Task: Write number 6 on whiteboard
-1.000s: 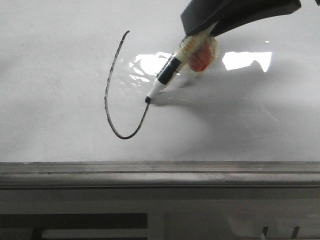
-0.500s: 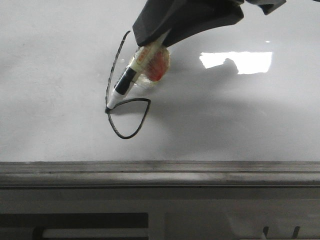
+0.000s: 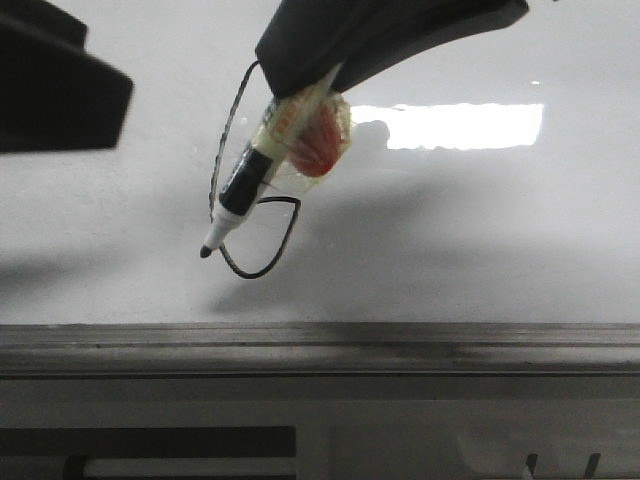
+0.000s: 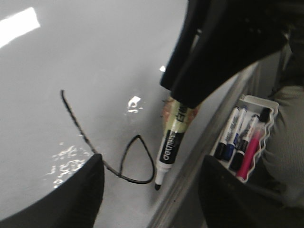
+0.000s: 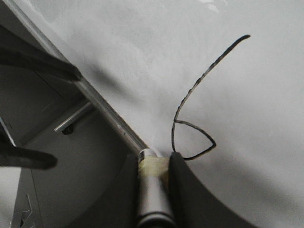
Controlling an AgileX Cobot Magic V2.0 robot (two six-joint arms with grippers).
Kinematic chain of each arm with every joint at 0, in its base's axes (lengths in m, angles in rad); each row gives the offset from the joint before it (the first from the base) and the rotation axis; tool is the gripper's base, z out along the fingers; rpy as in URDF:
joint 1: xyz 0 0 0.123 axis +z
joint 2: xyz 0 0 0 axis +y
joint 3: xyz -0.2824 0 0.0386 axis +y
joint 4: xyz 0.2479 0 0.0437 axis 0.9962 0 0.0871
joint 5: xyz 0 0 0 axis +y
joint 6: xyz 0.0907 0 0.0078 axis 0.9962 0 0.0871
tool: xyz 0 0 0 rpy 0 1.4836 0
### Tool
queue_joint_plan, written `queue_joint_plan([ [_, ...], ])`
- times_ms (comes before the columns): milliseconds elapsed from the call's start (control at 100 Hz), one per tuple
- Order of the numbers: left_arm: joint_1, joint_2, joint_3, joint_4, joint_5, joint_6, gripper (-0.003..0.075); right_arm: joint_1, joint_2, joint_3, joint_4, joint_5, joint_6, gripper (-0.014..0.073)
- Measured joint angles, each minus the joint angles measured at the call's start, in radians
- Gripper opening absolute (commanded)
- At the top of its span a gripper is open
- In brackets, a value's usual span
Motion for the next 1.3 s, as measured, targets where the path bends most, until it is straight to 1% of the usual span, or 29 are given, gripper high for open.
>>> queue_joint_plan([
  [110, -0.031, 0.071, 0.0, 0.023, -0.007, 0.0, 0.0397, 0.034, 0.0, 0.0, 0.0, 0.002, 0.0, -0.0063],
  [220, -0.035, 0.135, 0.0, 0.027, -0.034, 0.0, 0.0397, 0.064, 0.0, 0.0, 0.0, 0.002, -0.003, -0.0063],
  [330, -0.035, 0.175, 0.0, 0.027, -0.074, 0.0, 0.0397, 0.072, 0.0, 0.0, 0.0, 0.002, -0.003, -0.0063],
  [400, -0.035, 0.183, 0.0, 0.022, -0.099, 0.0, 0.0375, 0.072, 0.0, 0.0, 0.0, 0.002, -0.003, -0.0063],
  [470, -0.036, 0.184, 0.0, 0.007, -0.113, 0.0, 0.0295, 0.072, 0.0, 0.0, -0.002, 0.004, -0.003, -0.0063],
  [510, -0.038, 0.184, 0.0, 0.0, -0.115, 0.0, 0.0218, 0.072, 0.0, 0.0, -0.002, 0.004, -0.003, -0.0063],
  [520, -0.038, 0.184, 0.0, -0.003, -0.115, 0.0, 0.0189, 0.072, 0.0, 0.0, -0.002, 0.004, -0.003, -0.0063],
  [540, -0.038, 0.184, 0.0, -0.007, -0.115, 0.0, 0.016, 0.072, 0.0, 0.0, -0.002, 0.004, -0.003, -0.0063],
  [590, -0.038, 0.184, 0.0, -0.014, -0.115, 0.0, 0.0047, 0.072, 0.0, 0.0, -0.002, 0.004, -0.003, -0.0063],
  [630, -0.038, 0.184, 0.0, -0.019, -0.115, 0.0, -0.0018, 0.072, 0.0, 0.0, -0.002, 0.002, -0.003, -0.0063],
  [1170, -0.042, 0.186, 0.0, -0.019, -0.113, 0.018, -0.0021, 0.072, 0.0, 0.0, 0.003, -0.001, -0.003, -0.0056],
  [1200, -0.042, 0.186, 0.0, -0.019, -0.113, 0.018, -0.0021, 0.072, 0.0, 0.0, 0.003, -0.001, -0.003, -0.0036],
  [1240, -0.042, 0.186, 0.0, -0.022, -0.113, 0.018, -0.0021, 0.072, 0.0, 0.0, 0.004, -0.001, -0.003, 0.002],
  [1270, -0.042, 0.186, 0.0, -0.029, -0.113, 0.018, -0.0021, 0.071, 0.0, 0.0, 0.004, -0.001, -0.003, 0.0073],
  [1300, -0.042, 0.186, 0.0, -0.036, -0.113, 0.018, -0.0021, 0.071, 0.0, 0.0, 0.004, -0.003, -0.003, 0.0154],
])
